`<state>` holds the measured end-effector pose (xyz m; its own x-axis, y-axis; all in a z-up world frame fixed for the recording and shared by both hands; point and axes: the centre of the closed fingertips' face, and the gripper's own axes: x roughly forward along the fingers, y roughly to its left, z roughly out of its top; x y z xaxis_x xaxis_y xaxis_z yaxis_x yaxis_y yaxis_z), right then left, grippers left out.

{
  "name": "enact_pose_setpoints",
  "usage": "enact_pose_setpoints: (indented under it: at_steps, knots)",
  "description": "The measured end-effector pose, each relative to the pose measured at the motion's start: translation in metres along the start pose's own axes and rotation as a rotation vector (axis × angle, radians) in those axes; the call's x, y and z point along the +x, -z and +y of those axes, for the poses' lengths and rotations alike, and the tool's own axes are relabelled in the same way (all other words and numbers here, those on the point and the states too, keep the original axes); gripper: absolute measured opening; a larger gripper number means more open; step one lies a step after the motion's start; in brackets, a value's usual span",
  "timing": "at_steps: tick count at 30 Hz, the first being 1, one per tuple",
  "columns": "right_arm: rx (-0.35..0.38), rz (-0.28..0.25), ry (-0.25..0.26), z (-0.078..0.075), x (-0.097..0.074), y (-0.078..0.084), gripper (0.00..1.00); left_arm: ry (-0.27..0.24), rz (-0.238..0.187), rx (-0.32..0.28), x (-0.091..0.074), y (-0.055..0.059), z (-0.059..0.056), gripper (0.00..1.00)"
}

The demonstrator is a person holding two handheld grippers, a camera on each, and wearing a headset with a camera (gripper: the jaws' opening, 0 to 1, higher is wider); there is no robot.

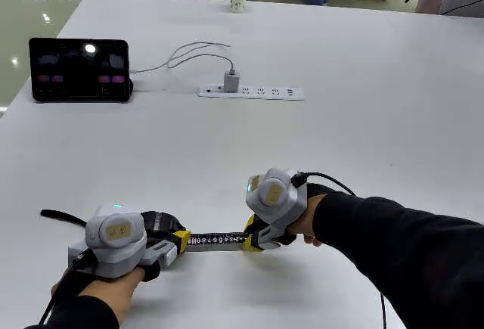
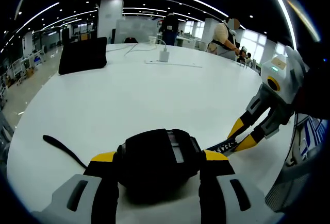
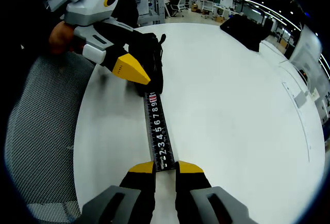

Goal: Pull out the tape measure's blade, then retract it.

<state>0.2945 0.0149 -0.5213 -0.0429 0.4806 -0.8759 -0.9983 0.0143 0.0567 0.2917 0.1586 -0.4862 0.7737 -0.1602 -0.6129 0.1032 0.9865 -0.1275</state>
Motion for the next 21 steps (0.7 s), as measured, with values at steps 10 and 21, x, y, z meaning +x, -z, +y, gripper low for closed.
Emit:
enact_pose_setpoints:
  at_steps: [10, 21]
  knots:
    - [0.003, -0.025, -0.007, 0.001, 0.005, -0.007, 0.11, 0.001, 0.003, -0.002, 0.000, 0.000, 0.000, 0.58]
    - [-0.007, -0.038, -0.004, 0.003, 0.007, -0.015, 0.11, 0.002, 0.005, -0.004, 0.000, 0.000, -0.001, 0.58]
